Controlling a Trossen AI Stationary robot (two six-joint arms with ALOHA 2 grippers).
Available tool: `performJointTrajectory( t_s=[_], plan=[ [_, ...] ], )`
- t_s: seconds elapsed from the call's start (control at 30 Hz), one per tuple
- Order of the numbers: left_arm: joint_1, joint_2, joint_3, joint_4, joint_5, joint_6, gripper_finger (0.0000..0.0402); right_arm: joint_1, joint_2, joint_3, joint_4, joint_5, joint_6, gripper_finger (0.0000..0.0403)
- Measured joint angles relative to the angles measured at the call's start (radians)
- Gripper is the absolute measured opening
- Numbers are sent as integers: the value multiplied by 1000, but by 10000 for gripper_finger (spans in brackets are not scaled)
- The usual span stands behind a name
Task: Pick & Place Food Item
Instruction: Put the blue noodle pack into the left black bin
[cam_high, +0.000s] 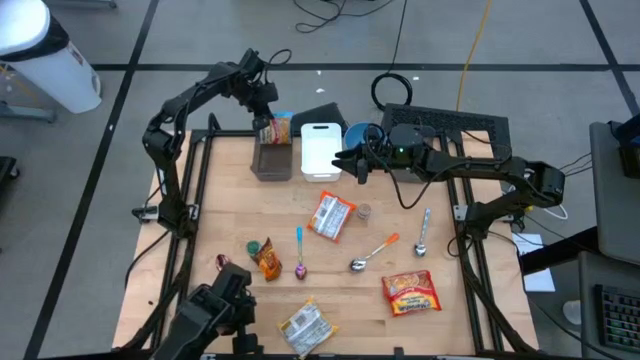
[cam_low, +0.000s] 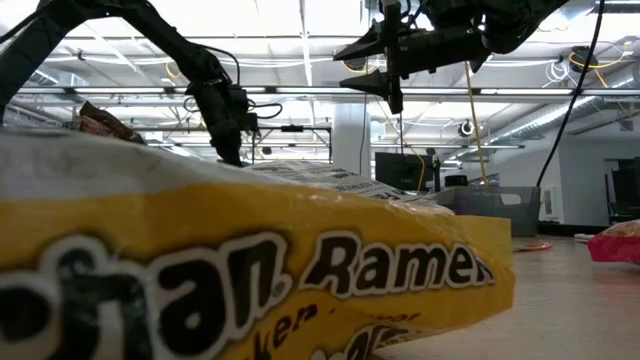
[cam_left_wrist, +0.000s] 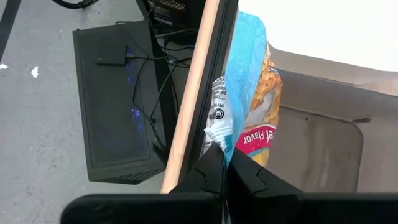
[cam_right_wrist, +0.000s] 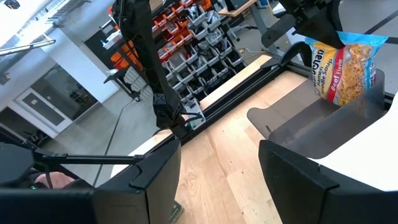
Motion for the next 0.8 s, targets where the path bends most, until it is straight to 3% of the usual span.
performJointTrajectory(
  t_s=[0.8],
  plan=[
    [34,-1,0,0,23,-5,28,0,0,0,0,-1,19,212]
  ],
)
